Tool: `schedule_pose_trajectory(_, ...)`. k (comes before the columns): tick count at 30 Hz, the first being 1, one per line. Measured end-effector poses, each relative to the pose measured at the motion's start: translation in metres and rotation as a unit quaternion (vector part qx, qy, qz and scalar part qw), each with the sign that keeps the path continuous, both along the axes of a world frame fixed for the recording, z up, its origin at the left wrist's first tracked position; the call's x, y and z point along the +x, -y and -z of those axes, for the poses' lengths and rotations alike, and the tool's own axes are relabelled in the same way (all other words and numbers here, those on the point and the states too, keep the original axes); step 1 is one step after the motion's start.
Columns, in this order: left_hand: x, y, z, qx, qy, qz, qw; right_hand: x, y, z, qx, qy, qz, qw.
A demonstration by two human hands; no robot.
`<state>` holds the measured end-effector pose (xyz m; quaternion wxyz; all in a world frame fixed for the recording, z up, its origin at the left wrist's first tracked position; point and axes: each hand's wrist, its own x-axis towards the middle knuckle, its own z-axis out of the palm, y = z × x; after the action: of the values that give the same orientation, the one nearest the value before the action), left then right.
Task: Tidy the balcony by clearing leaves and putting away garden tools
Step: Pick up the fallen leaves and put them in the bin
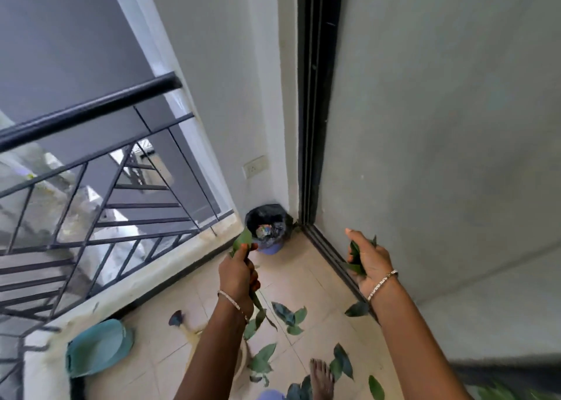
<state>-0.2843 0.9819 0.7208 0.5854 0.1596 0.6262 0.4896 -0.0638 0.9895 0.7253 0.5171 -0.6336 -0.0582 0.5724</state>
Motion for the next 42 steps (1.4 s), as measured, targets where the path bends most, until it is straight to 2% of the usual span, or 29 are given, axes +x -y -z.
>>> schedule_pose_trajectory(7,-0.009,-0.067,0.039,-0.051,0.028,-0.043,0.997,-0.021,-0.104,0.052,-0.052,0.004,-0.050,0.997)
schedule_pose_trajectory(14,-0.029,-0.166,0.117,-0.123,0.043,-0.091,0.987,-0.061,-0.213,0.135,-0.104,0.032,-0.092,0.990)
schedule_pose_trajectory(24,-0.055,-0.303,0.295,-0.240,0.017,-0.105,0.965,-0.127,-0.372,0.345,-0.207,0.058,-0.203,0.955)
schedule_pose_trajectory(30,-0.066,-0.358,0.410,-0.270,-0.030,-0.077,0.959,-0.162,-0.446,0.490,-0.232,-0.045,-0.206,0.950)
schedule_pose_trajectory(33,-0.071,-0.381,0.457,-0.277,-0.043,-0.071,0.957,-0.171,-0.470,0.530,-0.237,-0.094,-0.216,0.942)
schedule_pose_trajectory(36,-0.070,-0.401,0.494,-0.297,-0.033,-0.063,0.952,-0.168,-0.475,0.555,-0.256,-0.081,-0.206,0.941)
schedule_pose_trajectory(40,-0.064,-0.433,0.522,-0.338,0.047,-0.071,0.937,-0.145,-0.446,0.561,-0.253,-0.037,-0.150,0.955)
schedule_pose_trajectory(42,-0.063,-0.452,0.529,-0.341,0.097,-0.086,0.931,-0.127,-0.420,0.556,-0.277,-0.018,-0.140,0.950)
